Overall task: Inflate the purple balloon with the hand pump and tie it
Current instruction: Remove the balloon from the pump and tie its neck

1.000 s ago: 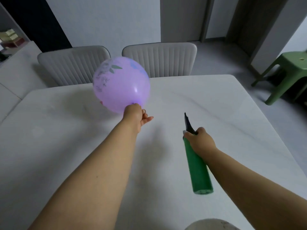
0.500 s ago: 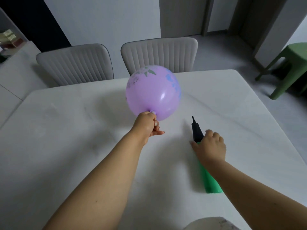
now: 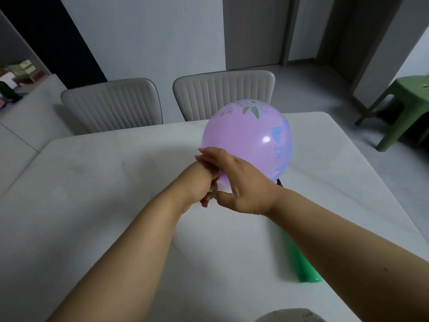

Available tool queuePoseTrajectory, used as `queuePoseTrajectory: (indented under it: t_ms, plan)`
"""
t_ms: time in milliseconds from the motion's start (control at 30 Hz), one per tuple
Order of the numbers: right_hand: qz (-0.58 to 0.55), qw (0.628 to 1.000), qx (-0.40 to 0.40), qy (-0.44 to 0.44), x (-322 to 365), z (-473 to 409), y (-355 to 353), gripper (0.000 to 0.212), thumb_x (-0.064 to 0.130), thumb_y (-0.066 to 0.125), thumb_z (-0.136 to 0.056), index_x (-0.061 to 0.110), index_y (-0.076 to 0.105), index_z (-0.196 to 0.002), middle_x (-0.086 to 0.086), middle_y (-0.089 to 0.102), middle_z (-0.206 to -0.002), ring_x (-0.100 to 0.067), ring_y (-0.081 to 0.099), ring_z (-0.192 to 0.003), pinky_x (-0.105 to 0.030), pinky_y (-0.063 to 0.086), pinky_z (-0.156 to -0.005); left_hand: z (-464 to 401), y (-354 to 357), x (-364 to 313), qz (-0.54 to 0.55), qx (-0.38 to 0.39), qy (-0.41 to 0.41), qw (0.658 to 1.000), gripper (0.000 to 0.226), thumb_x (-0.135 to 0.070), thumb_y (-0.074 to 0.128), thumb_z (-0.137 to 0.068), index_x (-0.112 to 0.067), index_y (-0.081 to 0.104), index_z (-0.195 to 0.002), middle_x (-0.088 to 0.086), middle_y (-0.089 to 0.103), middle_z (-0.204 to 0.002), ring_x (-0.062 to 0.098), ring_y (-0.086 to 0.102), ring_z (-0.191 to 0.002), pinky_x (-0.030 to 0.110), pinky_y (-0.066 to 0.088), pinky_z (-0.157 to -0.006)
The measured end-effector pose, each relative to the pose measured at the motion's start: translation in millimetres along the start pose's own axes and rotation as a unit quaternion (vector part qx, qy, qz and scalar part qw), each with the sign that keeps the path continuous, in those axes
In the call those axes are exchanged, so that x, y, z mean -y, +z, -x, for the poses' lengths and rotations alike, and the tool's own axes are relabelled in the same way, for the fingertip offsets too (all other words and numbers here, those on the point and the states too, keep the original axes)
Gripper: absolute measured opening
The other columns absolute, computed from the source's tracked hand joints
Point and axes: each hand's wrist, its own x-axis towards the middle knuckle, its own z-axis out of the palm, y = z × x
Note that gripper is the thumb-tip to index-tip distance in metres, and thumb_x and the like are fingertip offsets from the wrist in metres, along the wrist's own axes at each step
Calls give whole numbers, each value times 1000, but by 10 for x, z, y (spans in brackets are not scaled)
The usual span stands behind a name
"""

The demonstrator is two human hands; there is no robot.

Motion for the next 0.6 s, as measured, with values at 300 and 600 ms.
queuePoseTrajectory:
  t_ms: [300, 600]
  plan:
    - [97, 989, -111, 16, -64, -87, 55, 61, 26, 73, -77, 2, 51, -128, -9, 70, -110, -28, 64, -102, -18, 34, -91, 275, -330, -169, -103, -46, 86, 990, 37, -23, 42, -97, -13, 43, -61, 1, 42, -50, 19, 40, -48, 26, 40, -50]
    - [117, 979, -156, 65, -14, -182, 89, 52, 57, 47, -84, 13, 69, -99, -4, 74, -75, -28, 60, -65, -27, 41, -57, 337, -552, -236, -73, -122, 116, 983, 39, -22, 49, -93, -13, 44, -55, -6, 37, -41, 19, 35, -47, 28, 36, -52]
